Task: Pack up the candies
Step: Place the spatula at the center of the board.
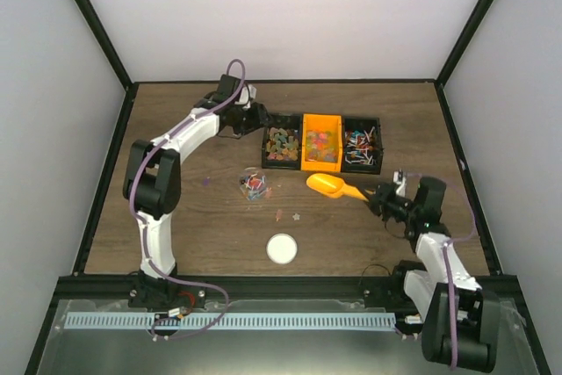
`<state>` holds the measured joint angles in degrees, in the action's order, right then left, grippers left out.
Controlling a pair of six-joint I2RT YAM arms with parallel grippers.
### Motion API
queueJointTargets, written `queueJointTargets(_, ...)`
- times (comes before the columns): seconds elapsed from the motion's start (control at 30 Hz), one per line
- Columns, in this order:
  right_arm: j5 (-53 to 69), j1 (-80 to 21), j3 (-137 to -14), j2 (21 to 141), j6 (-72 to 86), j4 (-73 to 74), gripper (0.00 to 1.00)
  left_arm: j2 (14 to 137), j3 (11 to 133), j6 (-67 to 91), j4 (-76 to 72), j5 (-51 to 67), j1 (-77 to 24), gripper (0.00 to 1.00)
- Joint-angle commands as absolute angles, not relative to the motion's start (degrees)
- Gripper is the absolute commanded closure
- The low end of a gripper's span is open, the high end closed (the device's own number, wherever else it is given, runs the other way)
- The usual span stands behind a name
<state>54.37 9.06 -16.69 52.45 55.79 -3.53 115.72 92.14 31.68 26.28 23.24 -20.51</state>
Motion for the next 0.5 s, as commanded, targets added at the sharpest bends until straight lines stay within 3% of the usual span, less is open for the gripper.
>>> queueJointTargets(0.0, 61.21, 13.29, -8.38, 50.37, 69.34, -21.32, 0.99, 111.96, 91.96, 32.9, 24.93, 23.82, -20.57, 0.49)
queueJointTargets(0.13, 60.0, 14.65, -4.98, 51.98, 70.63, -24.72, 0.99, 110.3, 90.67, 33.04, 24.81, 23.57, -20.56, 0.49)
queueJointTargets(0.47, 64.14, 16.19, -8.12, 68.67, 66.03, -30.77, 0.99, 105.27, 85.28, 31.7, 25.91, 22.36, -19.81, 0.49)
